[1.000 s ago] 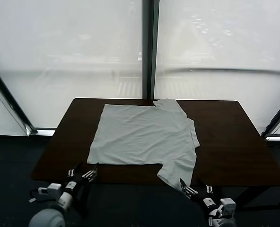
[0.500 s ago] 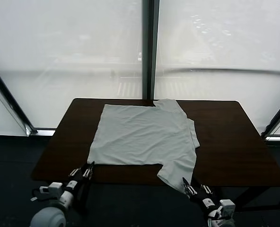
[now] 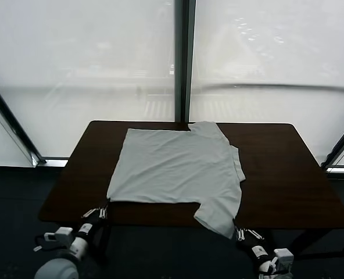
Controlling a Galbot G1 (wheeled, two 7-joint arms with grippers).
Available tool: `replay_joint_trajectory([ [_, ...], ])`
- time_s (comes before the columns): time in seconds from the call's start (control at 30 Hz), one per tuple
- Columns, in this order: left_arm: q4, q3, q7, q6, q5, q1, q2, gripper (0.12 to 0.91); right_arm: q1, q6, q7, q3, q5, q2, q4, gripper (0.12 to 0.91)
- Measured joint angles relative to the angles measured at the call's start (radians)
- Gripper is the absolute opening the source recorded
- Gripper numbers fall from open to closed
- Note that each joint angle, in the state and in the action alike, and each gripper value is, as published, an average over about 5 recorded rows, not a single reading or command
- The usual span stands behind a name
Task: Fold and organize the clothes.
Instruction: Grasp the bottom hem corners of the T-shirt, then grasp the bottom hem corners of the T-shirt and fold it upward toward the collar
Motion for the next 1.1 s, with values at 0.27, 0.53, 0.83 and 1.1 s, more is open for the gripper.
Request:
replay_joint_trajectory([
  [0.27, -0.067, -0.035, 0.006, -0.034, 0.027, 0.141, -0.009, 0.149, -0.114, 0.014, 0.002, 0.007, -0.026, 0.003, 0.054, 0.139],
  [0.53, -0.117, -0.057, 0.006, -0.041, 0.027, 0.236, -0.015, 0.149, -0.111, 0.013, 0.004, 0.003, -0.018, 0.005, 0.059, 0.139],
  [0.83, -0.128, -0.047, -0.020, -0.005, -0.038, 0.193, -0.010, 0.149, 0.054, 0.002, -0.004, 0.007, 0.056, -0.022, 0.013, 0.139],
  [1.1, -0.105, -0.015, -0.068, 0.046, -0.134, 0.014, 0.016, 0.149, 0.264, 0.005, -0.015, -0.014, 0.105, -0.062, -0.094, 0.139],
])
